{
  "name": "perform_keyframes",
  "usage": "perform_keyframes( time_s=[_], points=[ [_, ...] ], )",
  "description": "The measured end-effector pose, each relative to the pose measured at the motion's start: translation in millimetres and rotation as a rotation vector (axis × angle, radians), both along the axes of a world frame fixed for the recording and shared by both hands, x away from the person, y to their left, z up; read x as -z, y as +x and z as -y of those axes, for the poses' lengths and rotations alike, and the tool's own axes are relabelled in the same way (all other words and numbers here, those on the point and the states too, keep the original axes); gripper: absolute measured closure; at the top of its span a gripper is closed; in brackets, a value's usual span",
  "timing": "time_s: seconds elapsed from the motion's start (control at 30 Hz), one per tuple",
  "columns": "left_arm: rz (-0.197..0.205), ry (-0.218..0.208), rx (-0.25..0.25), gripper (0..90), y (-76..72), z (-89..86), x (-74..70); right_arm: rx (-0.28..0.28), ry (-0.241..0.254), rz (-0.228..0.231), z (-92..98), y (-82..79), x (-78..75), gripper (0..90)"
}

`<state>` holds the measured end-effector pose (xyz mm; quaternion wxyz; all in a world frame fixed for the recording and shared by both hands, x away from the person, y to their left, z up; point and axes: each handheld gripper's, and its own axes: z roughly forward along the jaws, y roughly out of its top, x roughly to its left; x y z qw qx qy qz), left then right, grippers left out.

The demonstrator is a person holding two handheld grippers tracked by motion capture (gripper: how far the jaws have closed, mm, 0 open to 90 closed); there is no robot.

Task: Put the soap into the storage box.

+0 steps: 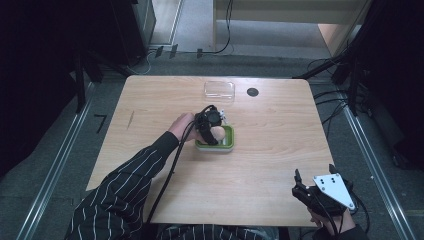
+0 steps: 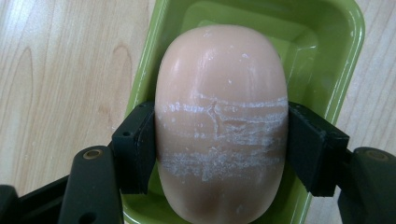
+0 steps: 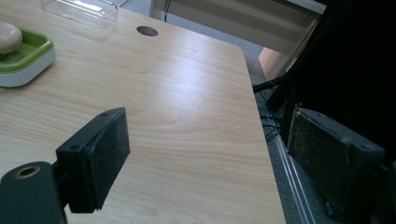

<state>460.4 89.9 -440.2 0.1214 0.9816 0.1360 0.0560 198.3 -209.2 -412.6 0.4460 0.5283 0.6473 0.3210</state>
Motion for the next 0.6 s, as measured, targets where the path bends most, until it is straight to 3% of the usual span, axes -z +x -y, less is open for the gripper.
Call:
perform_keyframes(
  time_s=[0.4, 0.53, 0.6],
  points=[
    [0.013, -0.011, -0.010, 30.1, -0.4, -0.6, -0.9, -0.001, 0.003, -0.003, -0.4, 0.3, 0.1, 13.6],
    [0.020, -0.033, -0.024, 24.6, -0.1, -2.6, -5.9, -0.001, 0.003, -0.003, -0.4, 0.4, 0.0, 13.6],
    [0.017, -0.039, -0.030, 17.7, 0.0, -3.1, -6.9, 0.000, 0.003, -0.002, -0.4, 0.5, 0.0, 13.6]
  ],
)
